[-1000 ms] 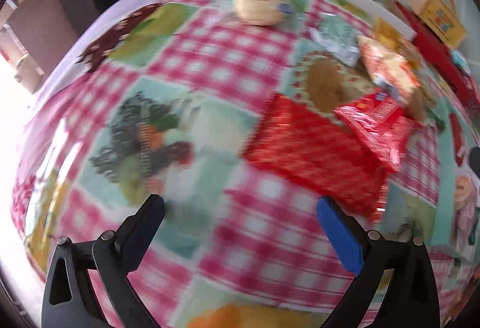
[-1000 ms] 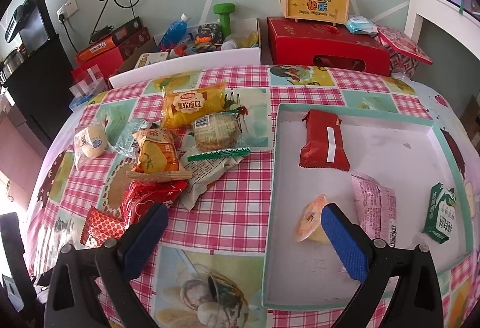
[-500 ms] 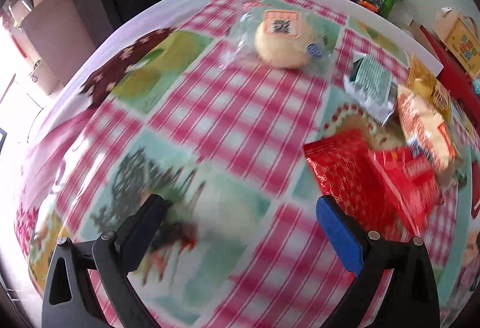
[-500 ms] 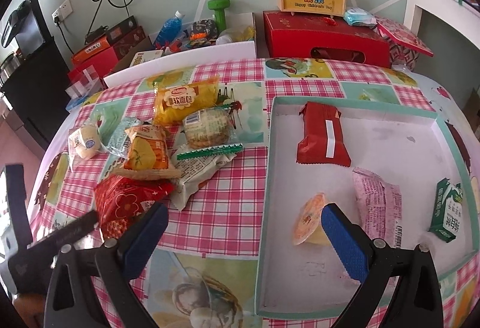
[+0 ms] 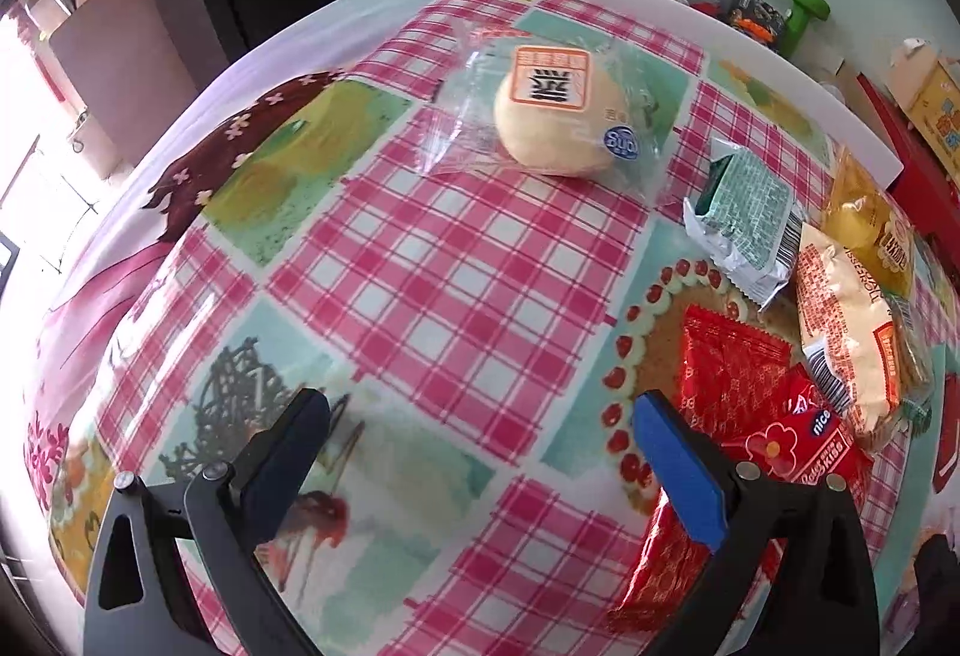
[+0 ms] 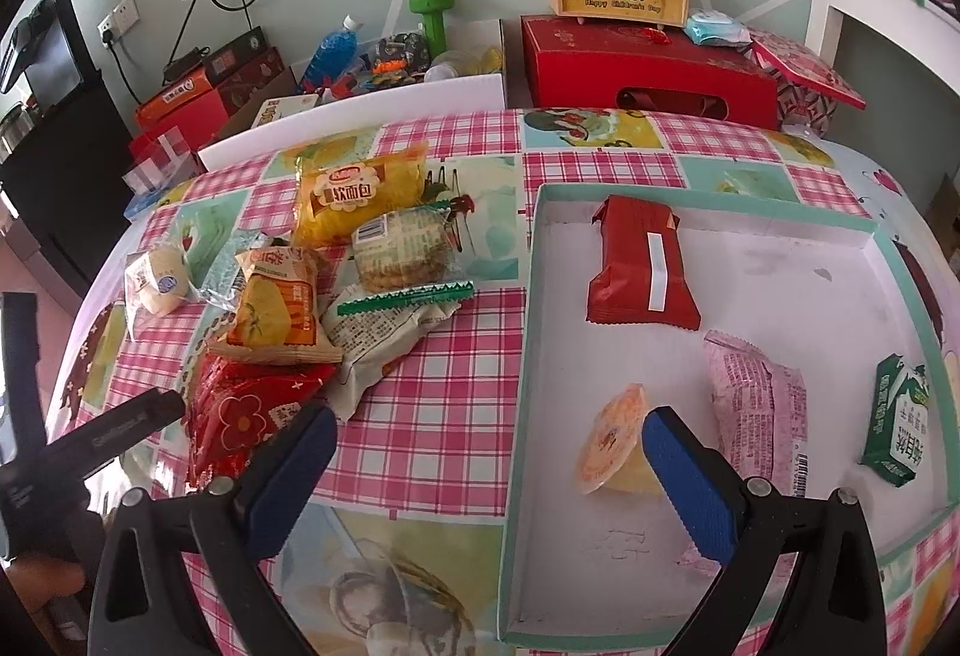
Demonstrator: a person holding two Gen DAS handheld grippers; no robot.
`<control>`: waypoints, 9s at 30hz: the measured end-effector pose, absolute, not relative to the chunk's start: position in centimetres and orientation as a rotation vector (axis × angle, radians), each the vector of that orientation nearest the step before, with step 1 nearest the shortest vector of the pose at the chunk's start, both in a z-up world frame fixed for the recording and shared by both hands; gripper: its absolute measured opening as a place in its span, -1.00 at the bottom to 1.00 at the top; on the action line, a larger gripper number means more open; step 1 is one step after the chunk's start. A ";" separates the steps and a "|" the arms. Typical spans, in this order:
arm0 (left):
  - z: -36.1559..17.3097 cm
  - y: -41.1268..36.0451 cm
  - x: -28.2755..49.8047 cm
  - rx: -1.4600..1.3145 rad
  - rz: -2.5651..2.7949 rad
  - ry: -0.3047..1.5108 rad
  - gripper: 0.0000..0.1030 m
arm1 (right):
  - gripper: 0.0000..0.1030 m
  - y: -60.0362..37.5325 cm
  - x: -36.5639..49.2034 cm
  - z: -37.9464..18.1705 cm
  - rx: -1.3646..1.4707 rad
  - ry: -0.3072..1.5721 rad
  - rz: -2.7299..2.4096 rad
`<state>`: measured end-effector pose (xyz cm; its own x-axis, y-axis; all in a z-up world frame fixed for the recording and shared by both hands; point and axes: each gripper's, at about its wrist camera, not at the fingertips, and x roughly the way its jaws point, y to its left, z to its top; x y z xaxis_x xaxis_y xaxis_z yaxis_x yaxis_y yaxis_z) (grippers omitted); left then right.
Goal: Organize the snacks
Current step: 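Grasp the red foil wafer pack with the left tool while the right grasps the red nice Kiss bag, then carry both red packs into the white tray and open both tools, then move both tools back over the snack pile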
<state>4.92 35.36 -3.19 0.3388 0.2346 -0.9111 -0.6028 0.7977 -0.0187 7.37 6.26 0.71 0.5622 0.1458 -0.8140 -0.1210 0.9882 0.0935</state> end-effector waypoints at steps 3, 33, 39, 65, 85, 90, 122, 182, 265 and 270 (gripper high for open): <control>-2.6 35.5 4.3 -0.377 0.513 1.086 0.96 | 1.00 6.2 7.4 0.6 0.033 0.963 0.156; -4.0 29.3 6.6 -0.266 0.416 1.152 0.96 | 1.00 6.9 7.2 0.7 0.009 0.963 0.172; -3.9 31.2 5.5 -0.336 0.470 1.162 0.96 | 1.00 9.4 6.1 1.5 -0.049 0.918 0.250; -3.0 29.4 3.3 -0.459 0.319 1.128 0.96 | 0.43 12.7 6.2 -2.7 -0.130 1.011 0.304; -3.1 27.2 2.4 -0.251 0.327 1.154 0.45 | 0.19 11.8 6.0 -2.9 -0.148 1.054 0.285; -2.8 25.8 3.3 -0.223 0.305 1.128 0.09 | 0.17 12.0 6.0 -3.0 -0.152 1.051 0.289; 3.0 26.6 2.9 -0.296 0.312 0.898 -0.06 | 0.13 9.2 4.8 3.1 -0.008 0.886 0.305; 2.7 2.0 15.1 -0.031 -0.179 1.014 0.20 | 0.17 -13.3 8.8 2.3 0.252 0.840 -0.195; 0.9 28.1 8.1 -0.358 0.297 0.971 0.90 | 0.96 5.9 9.6 1.7 0.028 0.833 0.140; 0.5 27.8 9.6 -0.417 0.274 0.983 0.90 | 0.74 5.9 11.0 1.3 0.094 0.873 0.178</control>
